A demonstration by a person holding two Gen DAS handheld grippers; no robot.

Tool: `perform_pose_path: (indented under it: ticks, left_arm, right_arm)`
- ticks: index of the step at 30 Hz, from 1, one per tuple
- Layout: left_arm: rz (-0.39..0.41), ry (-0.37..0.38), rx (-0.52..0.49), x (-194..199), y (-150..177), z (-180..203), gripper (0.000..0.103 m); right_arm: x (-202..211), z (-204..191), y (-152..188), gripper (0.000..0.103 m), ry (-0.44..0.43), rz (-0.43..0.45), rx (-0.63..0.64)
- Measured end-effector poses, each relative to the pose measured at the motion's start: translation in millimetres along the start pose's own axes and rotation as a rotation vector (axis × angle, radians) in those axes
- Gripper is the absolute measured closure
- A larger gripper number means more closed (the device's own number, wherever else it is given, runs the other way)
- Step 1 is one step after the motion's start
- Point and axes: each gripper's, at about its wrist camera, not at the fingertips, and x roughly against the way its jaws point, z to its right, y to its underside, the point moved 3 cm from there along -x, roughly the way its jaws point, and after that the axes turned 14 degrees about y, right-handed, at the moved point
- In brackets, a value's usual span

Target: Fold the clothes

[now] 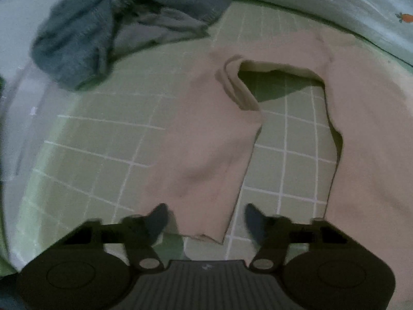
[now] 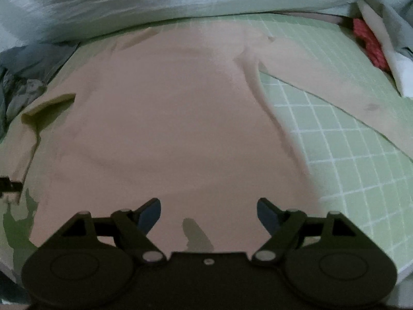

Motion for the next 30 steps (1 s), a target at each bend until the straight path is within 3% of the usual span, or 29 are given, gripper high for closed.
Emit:
perform_pose_path:
  ticks: [4,5,6,7,8,11,15,16,20,23,25,27,28,29,30]
  left_arm:
    - [0.005,0.052,-0.104,-1.2,-0.3,-6.0,0.056]
    - [0.008,0.059,-0.123,-0.8,0.0,-6.9,0.064]
    - [0.007,0.055,-0.143,0.0,-0.3,-11.0,0.080]
    - [0.006,0.050,-0.163,0.9,-0.6,-15.1,0.090]
    - [0.004,0.046,-0.183,1.8,-0.9,-19.2,0.093]
    - [0.013,0.062,-0.145,4.5,-1.9,-49.7,0.093]
    - [0.045,-0.038,-0.099,11.7,-9.1,-102.3,0.093]
    - [0.062,-0.091,-0.051,14.1,-9.1,-116.6,0.093]
    - [0.129,-0.097,0.064,26.9,-16.9,-162.4,0.093]
    - [0.168,-0.076,0.086,33.3,-20.6,-170.4,0.086]
    - [0.186,-0.077,0.094,35.9,-20.8,-167.2,0.073]
    - [0.206,-0.082,0.111,39.2,-19.9,-161.2,0.039]
    - [0.220,-0.080,0.123,41.5,-19.5,-157.6,0.028]
    - [0.240,-0.066,0.139,43.9,-18.9,-152.6,0.019]
    - [0.259,-0.051,0.155,46.3,-18.2,-147.6,0.019]
  right_arm:
    - [7.1,-20.6,3.6,0.020,0.040,-0.017,-0.050]
    - [8.4,-25.1,5.3,0.020,0.051,-0.023,-0.063]
    - [8.6,-29.8,6.2,0.020,0.056,-0.028,-0.075]
    - [8.0,-34.8,6.5,0.021,0.056,-0.033,-0.085]
    - [7.4,-39.7,6.9,0.020,0.056,-0.037,-0.095]
    - [5.6,-54.6,8.0,0.021,0.056,-0.051,-0.125]
    - [3.2,-74.5,9.4,0.021,0.056,-0.070,-0.166]
    - [2.6,-79.5,9.7,0.021,0.056,-0.075,-0.176]
    - [5.2,-78.4,6.7,0.021,0.050,-0.049,-0.178]
    - [7.6,-75.7,4.1,0.021,0.046,-0.025,-0.175]
    - [9.2,-73.9,2.4,0.020,0.043,-0.009,-0.174]
    - [10.8,-72.1,0.6,0.011,0.040,0.007,-0.172]
    - [11.6,-71.2,-0.3,0.002,0.038,0.015,-0.172]
    - [12.4,-70.3,-1.2,0.000,0.037,0.023,-0.171]
    - [13.2,-69.4,-2.0,0.000,0.035,0.031,-0.170]
